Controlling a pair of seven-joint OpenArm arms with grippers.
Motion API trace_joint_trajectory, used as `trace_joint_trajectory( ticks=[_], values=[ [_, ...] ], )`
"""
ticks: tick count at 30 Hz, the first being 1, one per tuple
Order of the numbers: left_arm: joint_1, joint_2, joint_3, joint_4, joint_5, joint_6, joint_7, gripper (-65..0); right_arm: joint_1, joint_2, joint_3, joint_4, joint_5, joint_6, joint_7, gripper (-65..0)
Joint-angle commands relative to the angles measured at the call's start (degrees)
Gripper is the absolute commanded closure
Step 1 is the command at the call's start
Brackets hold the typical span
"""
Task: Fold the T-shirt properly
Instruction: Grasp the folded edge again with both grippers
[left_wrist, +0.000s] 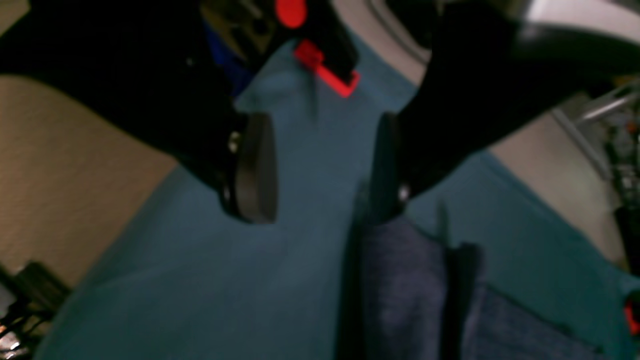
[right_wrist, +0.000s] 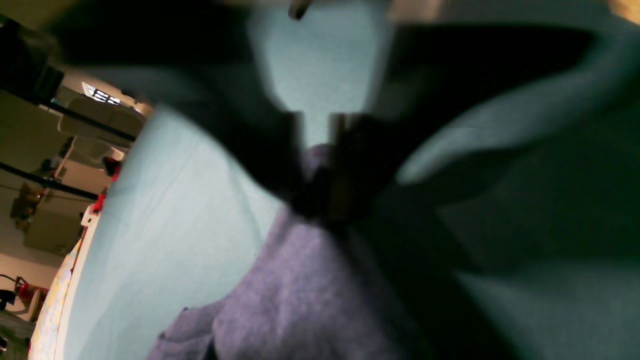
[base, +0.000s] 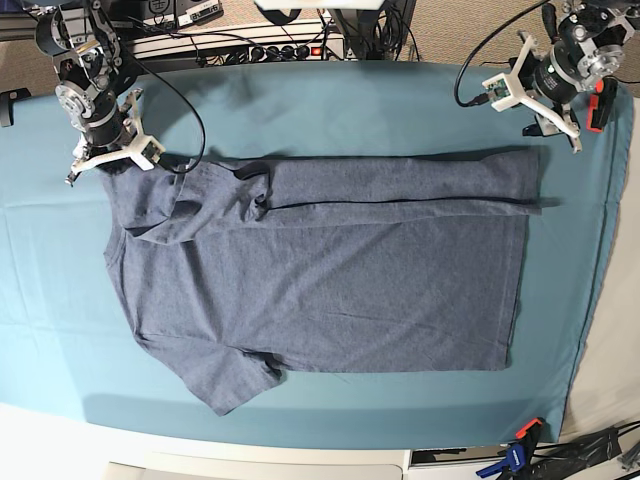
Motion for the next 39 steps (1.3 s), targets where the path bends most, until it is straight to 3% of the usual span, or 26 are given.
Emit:
trace_joint_trajectory(
  ticks=[1, 4, 9, 17, 24, 35, 39],
  values=[
    [0.0, -1.0, -0.5, 0.9, 1.5, 0.7, -0.5, -31.7, 0.3, 1.0, 0.4, 0.7, -1.0, -0.9, 0.0, 0.0],
    [0.0, -0.9, -0.5, 0.0, 3.1, 1.3, -2.4, -31.6, 0.3, 1.2, 0.4, 0.7, -4.3, -0.9, 0.0, 0.0],
    [-1.4, 0.3, -0.5, -4.2, 5.8, 2.3, -5.3, -31.6, 0.3, 2.8, 0.4, 0.7, -4.4, -0.9, 0.1, 0.0],
    [-8.0, 4.0, -0.4, -8.0, 5.0, 2.3, -6.5, -31.6, 0.3, 3.2, 0.4, 0.7, -4.4, -0.9, 0.1, 0.0],
    [-8.6, 6.5, -0.4, -9.2, 4.2, 1.4, -7.6, -31.6, 0.3, 3.2, 0.4, 0.7, -4.4, -0.9, 0.0, 0.0],
    [-10.3, 8.4, 0.1, -11.5, 7.3, 3.9, -8.6, -30.0, 0.3, 3.2, 0.4, 0.7, -4.4, -0.9, 0.2, 0.0],
    [-12.9, 8.6, 5.1, -14.3, 9.9, 5.7, -8.6, -30.0, 0.3, 3.2, 0.4, 0.7, -4.4, -0.9, 0.2, 0.0]
  ],
)
